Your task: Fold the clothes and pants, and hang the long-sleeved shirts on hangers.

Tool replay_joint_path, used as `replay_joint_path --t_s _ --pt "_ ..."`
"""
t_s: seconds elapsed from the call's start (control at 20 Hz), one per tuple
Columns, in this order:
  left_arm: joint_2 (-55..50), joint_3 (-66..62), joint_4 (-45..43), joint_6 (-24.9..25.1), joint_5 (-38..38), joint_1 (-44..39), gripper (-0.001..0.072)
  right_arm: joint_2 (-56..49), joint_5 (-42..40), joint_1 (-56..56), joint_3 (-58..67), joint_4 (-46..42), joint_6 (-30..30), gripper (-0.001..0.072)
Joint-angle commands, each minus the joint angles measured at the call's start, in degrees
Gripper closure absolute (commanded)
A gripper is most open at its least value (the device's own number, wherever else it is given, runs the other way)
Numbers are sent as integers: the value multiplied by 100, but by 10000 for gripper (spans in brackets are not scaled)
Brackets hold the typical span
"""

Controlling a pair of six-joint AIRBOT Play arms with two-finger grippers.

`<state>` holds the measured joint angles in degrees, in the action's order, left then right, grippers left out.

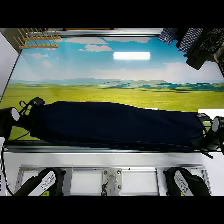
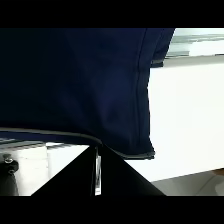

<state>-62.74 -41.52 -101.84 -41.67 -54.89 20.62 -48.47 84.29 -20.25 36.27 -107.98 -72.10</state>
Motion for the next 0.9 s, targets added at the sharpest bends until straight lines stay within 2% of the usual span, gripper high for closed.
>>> replay_joint_path --t_s 0.0,0.25,0.3,0.35,0.4,0.65,0.75,0.85 --pt "22 343 -7 144 -343 66 698 -149 20 -2 -4 -74 -125 710" --pt "24 400 -2 133 -393 68 688 -358 17 0 -4 -44 -256 697" --pt "24 398 9 79 -422 66 486 -356 17 -2 -2 -24 -306 638" --pt "33 376 114 -37 -468 66 176 -356 20 -2 -2 -26 -317 352" --pt "48 315 219 -186 -474 66 110 -343 22 -2 11 -24 -317 138" --pt "658 -496 807 -229 -713 66 110 -129 0 0 748 0 -380 118" --pt "909 -811 1080 -286 -949 66 110 -133 -96 -2 1174 157 -621 118" --pt "1034 -979 1202 -1099 -1049 66 111 -133 -422 -2 1394 560 -820 119"
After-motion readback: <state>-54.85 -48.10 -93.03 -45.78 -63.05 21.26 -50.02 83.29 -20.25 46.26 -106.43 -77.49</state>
